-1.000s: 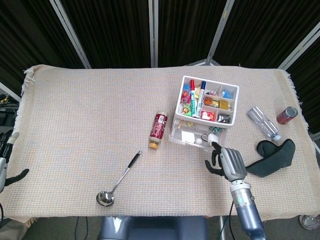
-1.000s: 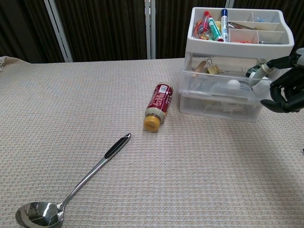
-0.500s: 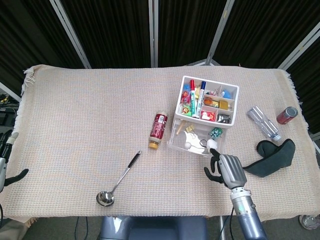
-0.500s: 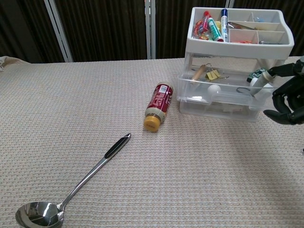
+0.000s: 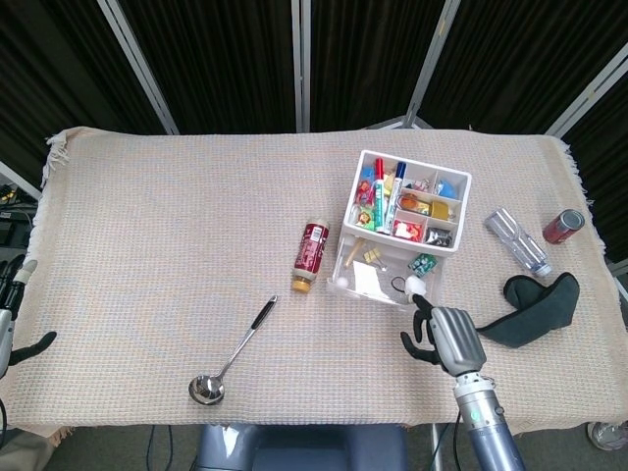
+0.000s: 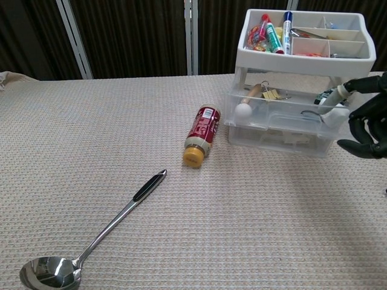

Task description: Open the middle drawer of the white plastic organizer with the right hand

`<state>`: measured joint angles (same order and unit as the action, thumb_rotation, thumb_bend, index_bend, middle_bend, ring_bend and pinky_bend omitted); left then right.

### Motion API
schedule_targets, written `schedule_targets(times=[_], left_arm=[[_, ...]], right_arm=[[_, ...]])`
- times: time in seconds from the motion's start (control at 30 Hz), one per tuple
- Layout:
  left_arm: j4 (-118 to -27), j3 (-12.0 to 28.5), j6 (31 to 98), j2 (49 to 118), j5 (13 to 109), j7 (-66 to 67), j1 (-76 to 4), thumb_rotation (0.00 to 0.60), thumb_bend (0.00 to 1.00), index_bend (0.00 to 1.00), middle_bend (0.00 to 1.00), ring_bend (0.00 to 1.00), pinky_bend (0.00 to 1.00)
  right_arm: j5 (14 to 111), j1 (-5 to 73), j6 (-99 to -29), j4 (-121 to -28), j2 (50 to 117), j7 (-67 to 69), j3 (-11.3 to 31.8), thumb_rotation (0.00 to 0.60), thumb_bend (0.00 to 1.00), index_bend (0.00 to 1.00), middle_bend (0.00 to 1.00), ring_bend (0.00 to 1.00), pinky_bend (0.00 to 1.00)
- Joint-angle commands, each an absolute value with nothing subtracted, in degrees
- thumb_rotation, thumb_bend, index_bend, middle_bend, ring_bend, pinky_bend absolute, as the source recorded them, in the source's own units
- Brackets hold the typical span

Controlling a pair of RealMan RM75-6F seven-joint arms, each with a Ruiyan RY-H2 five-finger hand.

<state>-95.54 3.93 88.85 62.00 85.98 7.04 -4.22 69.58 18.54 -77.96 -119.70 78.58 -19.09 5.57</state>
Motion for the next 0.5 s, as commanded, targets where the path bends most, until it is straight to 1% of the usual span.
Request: schedule_targets(times=[0.03, 0.33, 0.5], left_arm=[[-95.5, 3.9, 88.9, 62.0, 85.9, 6.9, -4.2, 0.6, 0.07, 0.0, 0.0, 0.0, 0.0], [-95.4, 4.0, 88.9, 61.9, 86.0, 6.6, -4.2, 0.6, 0.07, 0.0, 0.0, 0.0, 0.0], [-95.4, 4.0, 89.0, 61.9, 86.0, 6.5, -4.2, 0.6, 0.07, 0.0, 0.0, 0.0, 0.0]], right_arm=[[70.0, 18.4, -78.1, -119.5, 78.7, -18.8, 5.8, 0.6, 0.26, 0.3, 0.72, 0.74, 0.62], [71.5, 17.9, -78.4, -119.9, 78.2, -18.8, 5.3, 0.6, 0.23, 0.25, 0.72, 0.74, 0.62], [73.6, 17.2, -79.4, -121.2, 77.4, -18.8, 5.0, 0.6, 0.21, 0.25, 0.72, 0.74, 0.62]])
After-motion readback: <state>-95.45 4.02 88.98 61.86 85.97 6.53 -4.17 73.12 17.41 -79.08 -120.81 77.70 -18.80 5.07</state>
